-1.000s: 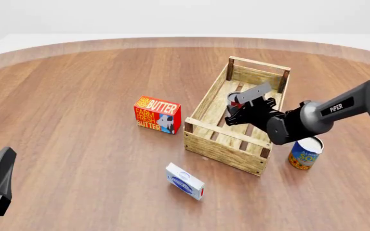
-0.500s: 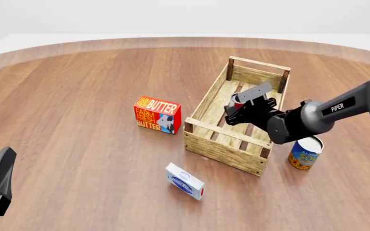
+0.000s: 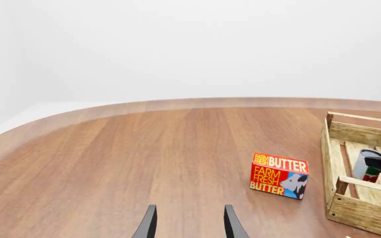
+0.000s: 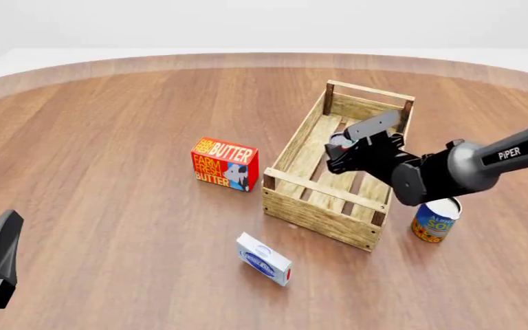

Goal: Pick up the tomato sauce, and put it in the wooden tray.

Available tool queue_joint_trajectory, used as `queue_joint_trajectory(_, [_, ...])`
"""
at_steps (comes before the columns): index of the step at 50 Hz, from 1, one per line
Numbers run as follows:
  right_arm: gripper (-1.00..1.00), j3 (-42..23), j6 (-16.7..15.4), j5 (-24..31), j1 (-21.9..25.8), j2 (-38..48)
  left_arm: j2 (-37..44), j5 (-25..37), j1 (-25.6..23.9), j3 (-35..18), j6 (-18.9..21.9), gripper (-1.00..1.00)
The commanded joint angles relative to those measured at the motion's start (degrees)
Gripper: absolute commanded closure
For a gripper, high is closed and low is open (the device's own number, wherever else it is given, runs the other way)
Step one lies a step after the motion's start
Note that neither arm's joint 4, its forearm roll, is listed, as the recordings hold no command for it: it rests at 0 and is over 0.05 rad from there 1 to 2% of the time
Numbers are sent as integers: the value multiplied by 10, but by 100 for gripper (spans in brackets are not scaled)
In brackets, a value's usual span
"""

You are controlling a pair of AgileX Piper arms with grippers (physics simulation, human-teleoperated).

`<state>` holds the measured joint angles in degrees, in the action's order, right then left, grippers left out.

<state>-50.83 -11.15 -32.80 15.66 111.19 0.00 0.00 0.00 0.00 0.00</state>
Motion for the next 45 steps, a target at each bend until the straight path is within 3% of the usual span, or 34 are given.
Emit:
queue_joint_trajectory(1, [-100, 24, 1, -5, -4, -32, 0, 0, 0, 0, 0, -100])
queue_joint_trajectory(45, [-100, 134, -5, -25, -17, -152, 0, 0, 0, 0, 0, -100])
